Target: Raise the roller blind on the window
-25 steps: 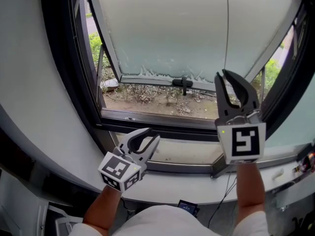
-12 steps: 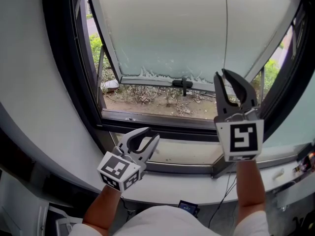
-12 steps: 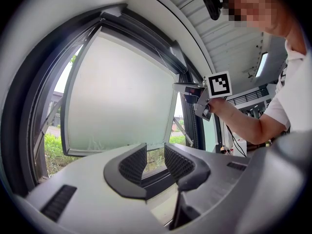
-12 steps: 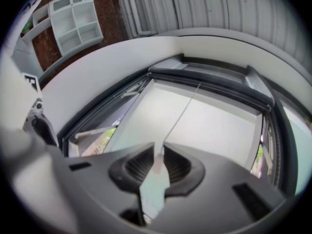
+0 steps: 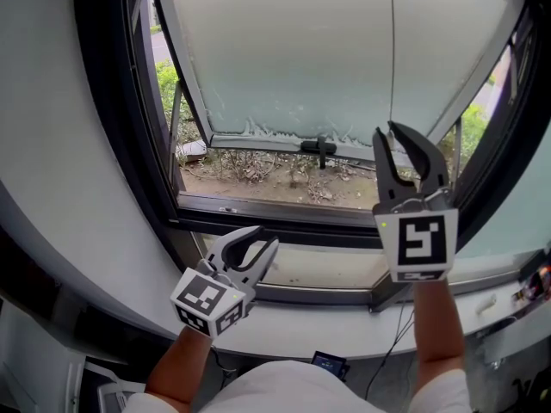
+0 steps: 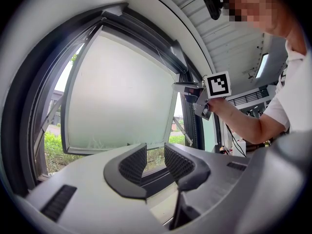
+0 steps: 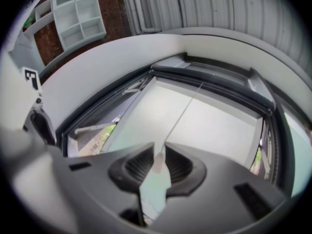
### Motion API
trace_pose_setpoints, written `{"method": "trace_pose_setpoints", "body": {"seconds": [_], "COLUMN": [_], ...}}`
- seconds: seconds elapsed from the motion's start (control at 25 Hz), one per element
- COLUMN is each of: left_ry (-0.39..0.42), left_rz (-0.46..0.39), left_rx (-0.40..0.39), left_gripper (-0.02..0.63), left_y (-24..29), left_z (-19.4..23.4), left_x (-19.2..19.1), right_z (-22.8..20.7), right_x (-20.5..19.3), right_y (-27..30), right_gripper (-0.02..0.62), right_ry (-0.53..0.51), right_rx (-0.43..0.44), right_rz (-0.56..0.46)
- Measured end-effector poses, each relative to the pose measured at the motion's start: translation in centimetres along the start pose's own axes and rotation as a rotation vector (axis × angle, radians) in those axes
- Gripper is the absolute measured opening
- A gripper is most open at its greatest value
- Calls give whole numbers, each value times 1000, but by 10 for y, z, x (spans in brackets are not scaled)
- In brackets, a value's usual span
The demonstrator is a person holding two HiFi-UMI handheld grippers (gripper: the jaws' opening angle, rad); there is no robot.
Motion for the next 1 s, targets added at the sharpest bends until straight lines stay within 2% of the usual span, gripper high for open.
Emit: {"method": "trace_pose_setpoints", "body": {"seconds": [0.32,0.64,1.0], "left_ry": [-7,-10,-23], "left_rz": [-8,-12,-23], "left_rx": [-10,-14,-15], "left_gripper": [129,129,129], "left_y": [0,0,-1], "left_z": [2,4,8], "left_x": [0,0,2], "right_z": [-1,0,-2], "right_x": [4,8,10], "right_y": [0,1,3], "right_gripper": [64,112,114], "right_ry": [2,-19,-25], "right_rx": [-17,-13,-15], "right_rz": [-18,-30,-42]}}
Point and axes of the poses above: the fingertips, and each gripper's own axes: y forward along the fingers, z to its left, x out of its top, the point moved 10 cm from there along -y, backward along the fingers, and after that the axes turned 11 degrees about -x, right-handed, at the moved point
